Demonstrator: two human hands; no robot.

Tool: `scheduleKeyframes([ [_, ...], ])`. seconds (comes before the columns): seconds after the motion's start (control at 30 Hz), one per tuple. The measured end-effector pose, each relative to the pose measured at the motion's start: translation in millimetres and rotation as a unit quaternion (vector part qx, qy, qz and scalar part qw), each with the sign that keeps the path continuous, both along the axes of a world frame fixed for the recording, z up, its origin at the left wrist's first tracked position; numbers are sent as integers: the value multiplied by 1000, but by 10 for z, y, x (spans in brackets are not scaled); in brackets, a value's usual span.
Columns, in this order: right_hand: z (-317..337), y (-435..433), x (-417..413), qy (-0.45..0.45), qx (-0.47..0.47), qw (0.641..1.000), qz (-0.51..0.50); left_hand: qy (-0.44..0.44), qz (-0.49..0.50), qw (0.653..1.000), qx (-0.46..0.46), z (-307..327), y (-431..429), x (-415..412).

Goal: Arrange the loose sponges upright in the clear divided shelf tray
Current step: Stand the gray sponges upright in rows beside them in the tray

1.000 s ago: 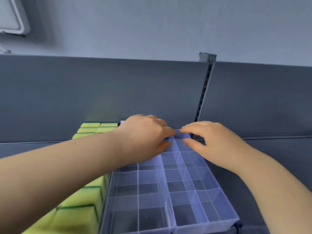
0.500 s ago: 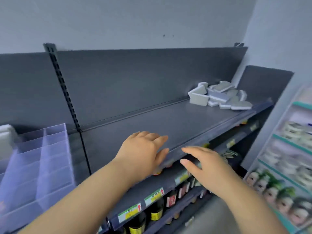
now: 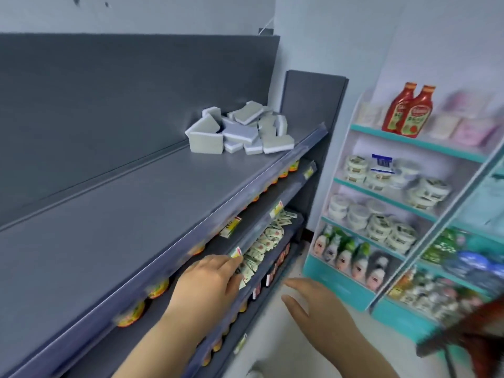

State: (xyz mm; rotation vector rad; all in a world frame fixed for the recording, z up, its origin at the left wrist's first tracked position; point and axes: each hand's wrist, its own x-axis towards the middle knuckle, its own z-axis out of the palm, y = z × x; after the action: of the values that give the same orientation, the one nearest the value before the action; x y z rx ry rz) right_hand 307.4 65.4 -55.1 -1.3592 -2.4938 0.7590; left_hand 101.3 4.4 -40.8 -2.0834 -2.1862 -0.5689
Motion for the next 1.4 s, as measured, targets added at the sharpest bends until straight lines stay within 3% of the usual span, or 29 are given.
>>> scheduleKeyframes([
  [0.4, 283, 2298, 4, 29, 107, 991, -72, 9, 1, 999, 48, 300, 2554, -125],
  [0.6, 242, 3068, -34, 79, 60, 993, -61, 34, 14, 999, 31, 317, 3319, -170],
  [0.8, 363, 4260, -289, 134, 57, 989, 13, 22, 59, 997, 44, 337, 4081, -170],
  [1.03, 676, 5603, -684, 123, 96, 970, 189, 6, 122, 992, -37, 415, 4821, -122],
  [1.17, 750, 6139, -1011, 66, 197, 927, 313, 15, 199, 977, -72, 487, 5060, -59],
  [1.4, 579, 6399, -1385, 17, 280, 852, 442, 20, 218, 972, -85, 517, 5237, -4],
])
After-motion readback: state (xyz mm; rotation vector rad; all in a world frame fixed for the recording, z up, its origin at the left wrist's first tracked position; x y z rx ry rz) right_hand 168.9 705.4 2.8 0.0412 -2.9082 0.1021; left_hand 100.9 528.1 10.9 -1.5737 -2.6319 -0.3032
